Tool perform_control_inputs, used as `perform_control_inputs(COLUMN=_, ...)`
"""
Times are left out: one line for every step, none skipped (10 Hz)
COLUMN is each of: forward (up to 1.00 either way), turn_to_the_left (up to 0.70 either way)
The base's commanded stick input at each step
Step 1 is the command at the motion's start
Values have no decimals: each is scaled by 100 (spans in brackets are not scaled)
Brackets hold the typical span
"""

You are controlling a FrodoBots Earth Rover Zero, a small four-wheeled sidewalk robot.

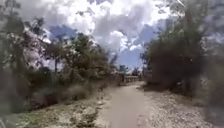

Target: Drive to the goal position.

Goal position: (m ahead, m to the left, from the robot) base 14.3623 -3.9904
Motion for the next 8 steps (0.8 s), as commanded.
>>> perform_control_inputs(forward=70, turn_to_the_left=0)
perform_control_inputs(forward=70, turn_to_the_left=0)
perform_control_inputs(forward=70, turn_to_the_left=0)
perform_control_inputs(forward=70, turn_to_the_left=0)
perform_control_inputs(forward=70, turn_to_the_left=0)
perform_control_inputs(forward=70, turn_to_the_left=0)
perform_control_inputs(forward=70, turn_to_the_left=0)
perform_control_inputs(forward=70, turn_to_the_left=0)
